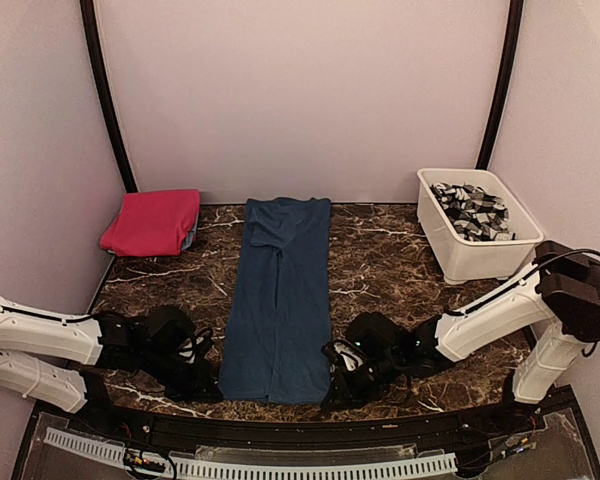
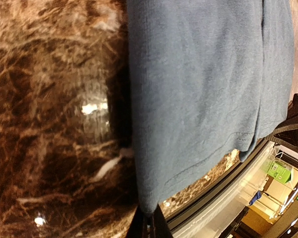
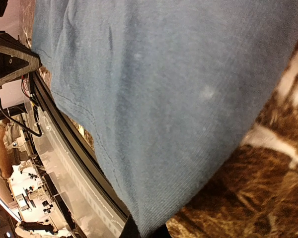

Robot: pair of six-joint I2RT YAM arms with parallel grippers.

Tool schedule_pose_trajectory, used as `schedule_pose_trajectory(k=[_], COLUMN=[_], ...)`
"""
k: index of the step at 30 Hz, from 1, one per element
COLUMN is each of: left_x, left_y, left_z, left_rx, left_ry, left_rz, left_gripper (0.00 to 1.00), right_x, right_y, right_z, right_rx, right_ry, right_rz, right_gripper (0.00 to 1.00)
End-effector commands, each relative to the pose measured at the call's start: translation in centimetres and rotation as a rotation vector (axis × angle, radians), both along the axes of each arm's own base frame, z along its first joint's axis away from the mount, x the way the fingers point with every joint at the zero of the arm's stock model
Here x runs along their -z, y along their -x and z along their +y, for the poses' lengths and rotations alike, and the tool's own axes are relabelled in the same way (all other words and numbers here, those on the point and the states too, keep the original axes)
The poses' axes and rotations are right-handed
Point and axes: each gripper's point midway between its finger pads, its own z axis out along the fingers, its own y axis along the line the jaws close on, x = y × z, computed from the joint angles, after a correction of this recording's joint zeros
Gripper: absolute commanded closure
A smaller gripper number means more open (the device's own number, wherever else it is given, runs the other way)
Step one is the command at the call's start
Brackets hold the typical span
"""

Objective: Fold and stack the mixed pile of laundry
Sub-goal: Pick up the rectangle-folded T-shirt from the center of the board, then fold the rectangle-folded T-shirt at the center of the board.

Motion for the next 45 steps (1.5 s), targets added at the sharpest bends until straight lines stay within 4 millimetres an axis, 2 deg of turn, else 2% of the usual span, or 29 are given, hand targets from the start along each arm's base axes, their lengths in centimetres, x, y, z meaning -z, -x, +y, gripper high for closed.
schedule_pose_trajectory(k=[1, 4, 6, 8, 11, 16, 21, 22, 23, 24, 28, 29, 30, 33, 36, 37, 38, 39, 40, 41, 42, 43, 44, 45], left_x=[-1.1, -2.9, -4.4, -5.6, -6.0, -7.4, -9.5, -9.1, -9.7, -9.3, -9.8, -9.2, -9.6, -9.3, -9.9, -9.4, -10.0, -9.3, -10.0, -9.2, -9.9, -9.1, -9.7, -8.9], left_y=[1.2, 0.6, -0.3, -1.3, -2.3, -5.7, -10.1, -10.7, -11.7, -12.2, -15.8, -16.3, -17.3, -19.5, -22.7, -23.5, -24.7, -25.5, -26.7, -27.4, -28.7, -29.3, -30.5, -31.0], left_z=[1.0, 0.6, 0.2, -0.3, -0.9, -1.3, -1.9, -2.1, -2.4, -2.6, -3.2, -3.2, -3.2, -3.1, -2.6, -2.7, -2.5, -2.5, -2.4, -2.3, -2.2, -2.2, -2.2, -2.2], left_rx=[0.022, 0.030, 0.026, 0.021, 0.026, -0.013, -0.045, -0.032, -0.038, -0.032, -0.058, -0.050, -0.062, -0.077, -0.125, -0.128, -0.145, -0.145, -0.160, -0.160, -0.173, -0.172, -0.183, -0.179], left_ry=[-0.021, -0.004, 0.010, 0.018, 0.004, 0.025, 0.055, 0.038, 0.045, 0.031, 0.039, 0.019, 0.013, -0.006, 0.004, 0.000, 0.008, -0.004, 0.002, -0.010, 0.000, -0.011, -0.009, -0.023], left_rz=[-0.013, -0.060, -0.112, -0.149, -0.166, -0.224, -0.308, -0.311, -0.335, -0.339, -0.393, -0.394, -0.413, -0.434, -0.470, -0.470, -0.485, -0.478, -0.498, -0.488, -0.505, -0.495, -0.515, -0.507], left_gripper=[1.00, 1.00, 1.00, 1.00, 1.00, 1.00, 1.00, 1.00, 1.00, 1.00, 1.00, 1.00, 1.00, 1.00, 1.00, 1.00, 1.00, 1.00, 1.00, 1.00, 1.00, 1.00, 1.00, 1.00], right_x=[-0.9, -2.2, -3.5, -4.2, -5.8, -7.4, -7.6, -7.9, -8.0, -8.0, -8.2, -8.1, -8.1, -8.2, -8.2, -8.1, -8.4, -8.4, -8.5, -8.6, -8.5, -8.5, -8.7, -8.5], right_y=[1.9, 1.8, 0.8, -0.2, -2.2, -5.8, -9.2, -9.9, -10.6, -11.4, -14.9, -16.1, -17.1, -20.2, -23.3, -24.3, -25.4, -26.6, -27.6, -28.6, -29.5, -30.4, -31.4, -32.1], right_z=[-0.1, 0.6, 1.1, 0.6, 0.4, -0.1, 0.1, 0.4, 0.5, 0.6, 0.8, 0.6, 0.5, 0.5, 0.5, 0.5, 0.5, 0.4, 0.4, 0.4, 0.4, 0.5, 0.7, 0.7], right_rx=[-0.050, -0.056, -0.045, -0.032, 0.000, 0.029, 0.040, 0.034, 0.032, 0.033, 0.045, 0.056, 0.059, 0.068, 0.081, 0.085, 0.090, 0.098, 0.103, 0.109, 0.113, 0.116, 0.120, 0.124], right_ry=[0.005, -0.020, -0.030, -0.010, -0.032, -0.036, -0.037, -0.043, -0.043, -0.038, -0.039, -0.035, -0.033, -0.029, -0.034, -0.034, -0.039, -0.039, -0.045, -0.050, -0.053, -0.057, -0.066, -0.068], right_rz=[-0.026, -0.048, -0.101, -0.129, -0.171, -0.234, -0.279, -0.298, -0.311, -0.323, -0.374, -0.382, -0.394, -0.428, -0.447, -0.454, -0.468, -0.475, -0.479, -0.483, -0.488, -0.494, -0.502, -0.500], right_gripper=[1.00, 1.00, 1.00, 1.00, 1.00, 1.00, 1.00, 1.00, 1.00, 1.00, 1.00, 1.00, 1.00, 1.00, 1.00, 1.00, 1.00, 1.00, 1.00, 1.00, 1.00, 1.00, 1.00, 1.00])
